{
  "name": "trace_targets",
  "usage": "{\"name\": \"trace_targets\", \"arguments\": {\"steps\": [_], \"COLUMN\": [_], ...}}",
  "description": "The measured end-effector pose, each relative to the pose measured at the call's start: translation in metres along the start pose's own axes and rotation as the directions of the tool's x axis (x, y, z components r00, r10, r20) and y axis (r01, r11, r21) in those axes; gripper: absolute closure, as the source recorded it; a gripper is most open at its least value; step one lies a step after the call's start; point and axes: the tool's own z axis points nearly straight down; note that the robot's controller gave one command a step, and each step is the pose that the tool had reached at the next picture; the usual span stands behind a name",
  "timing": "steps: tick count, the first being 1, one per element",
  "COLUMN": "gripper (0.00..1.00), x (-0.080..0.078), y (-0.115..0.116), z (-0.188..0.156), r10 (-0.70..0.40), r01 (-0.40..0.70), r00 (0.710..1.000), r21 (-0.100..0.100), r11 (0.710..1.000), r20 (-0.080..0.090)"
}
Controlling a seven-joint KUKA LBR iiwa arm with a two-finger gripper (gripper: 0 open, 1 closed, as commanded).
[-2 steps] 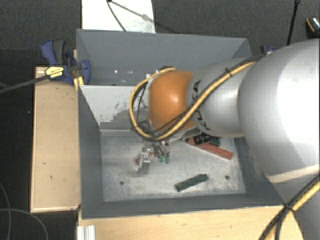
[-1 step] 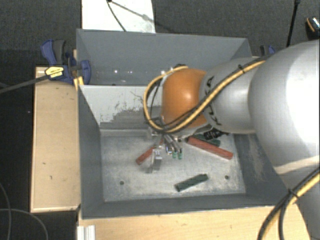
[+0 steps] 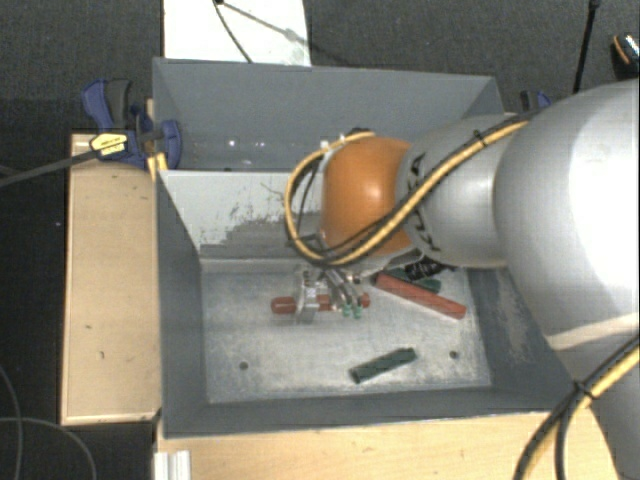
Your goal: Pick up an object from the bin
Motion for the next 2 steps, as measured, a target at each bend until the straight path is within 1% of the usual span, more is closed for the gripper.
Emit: {"name": "trace_targets", "arguments": {"steps": [1, 2], "gripper": [1.00, 1.00], "x": [0.036, 0.024], "y": [0.012, 0.113], "z": [-0.118, -0.190], "r10": [-0.325, -0.555], "r01": [0.325, 0.555], "r00": [0.946, 0.832], "r21": [0.001, 0.000], "r11": [0.946, 0.832], "r20": [0.010, 0.012]}}
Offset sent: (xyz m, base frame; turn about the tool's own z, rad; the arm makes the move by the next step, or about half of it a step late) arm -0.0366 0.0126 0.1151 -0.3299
